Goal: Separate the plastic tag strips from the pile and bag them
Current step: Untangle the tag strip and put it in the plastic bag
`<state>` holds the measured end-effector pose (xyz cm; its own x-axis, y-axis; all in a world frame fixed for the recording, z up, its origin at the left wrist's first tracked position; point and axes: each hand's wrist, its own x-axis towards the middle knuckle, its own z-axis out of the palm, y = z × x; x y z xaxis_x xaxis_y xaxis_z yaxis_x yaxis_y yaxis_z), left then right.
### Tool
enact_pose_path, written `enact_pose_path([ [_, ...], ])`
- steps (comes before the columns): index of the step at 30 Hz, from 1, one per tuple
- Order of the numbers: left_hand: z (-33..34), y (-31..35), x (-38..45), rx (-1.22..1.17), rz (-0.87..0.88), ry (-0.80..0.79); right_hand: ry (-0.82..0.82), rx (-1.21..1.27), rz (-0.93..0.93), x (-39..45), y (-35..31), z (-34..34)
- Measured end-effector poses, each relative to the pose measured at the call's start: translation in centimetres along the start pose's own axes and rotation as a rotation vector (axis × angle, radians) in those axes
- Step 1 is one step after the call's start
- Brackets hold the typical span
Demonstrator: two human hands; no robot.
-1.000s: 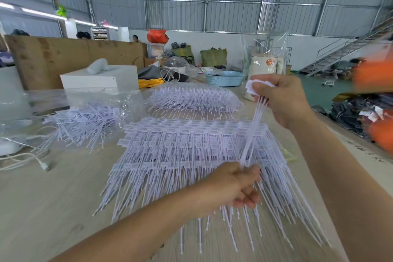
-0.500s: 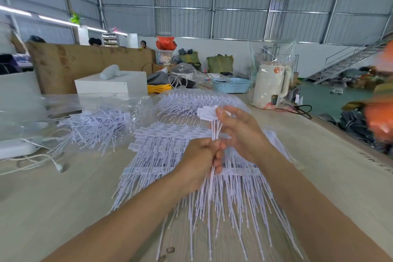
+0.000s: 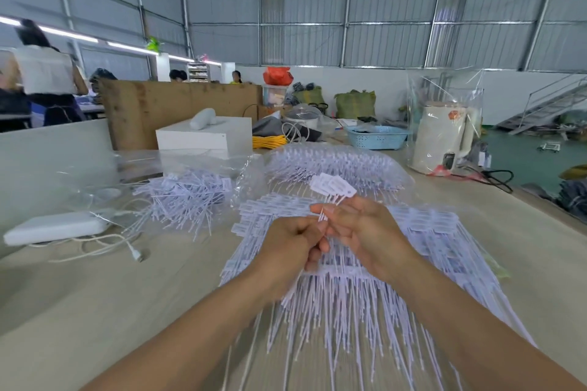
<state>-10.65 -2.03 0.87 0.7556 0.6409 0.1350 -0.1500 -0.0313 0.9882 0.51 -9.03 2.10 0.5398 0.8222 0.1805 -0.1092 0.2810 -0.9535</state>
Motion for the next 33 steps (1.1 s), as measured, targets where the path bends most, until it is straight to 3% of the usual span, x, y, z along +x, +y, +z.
enact_pose_path([
  [8, -7.1, 1.3, -1.1, 0.118, 0.048, 0.27, -0.12, -0.035, 0.118, 1.2, 1.7, 8.3],
  [16, -18.2, 2.0, 3.5, 0.236, -0.138, 0.569, -0.31, -0.235, 0.235, 3.9, 4.9, 14.7],
  [20, -21.7, 1.5, 8.5, 0.478, -0.283, 0.541, -0.321, -0.344, 0.232, 5.3, 5.8, 14.7],
  [29, -21.0, -0.6, 16.4, 1.035, -0.194, 0.564, -0.379, -0.403, 0.192, 5.9, 6.9, 10.6],
  [33, -19.4, -2.0, 16.5, 1.426, -0.231, 0.591, -0.344, -0.342, 0.152, 5.6, 6.7, 10.0],
])
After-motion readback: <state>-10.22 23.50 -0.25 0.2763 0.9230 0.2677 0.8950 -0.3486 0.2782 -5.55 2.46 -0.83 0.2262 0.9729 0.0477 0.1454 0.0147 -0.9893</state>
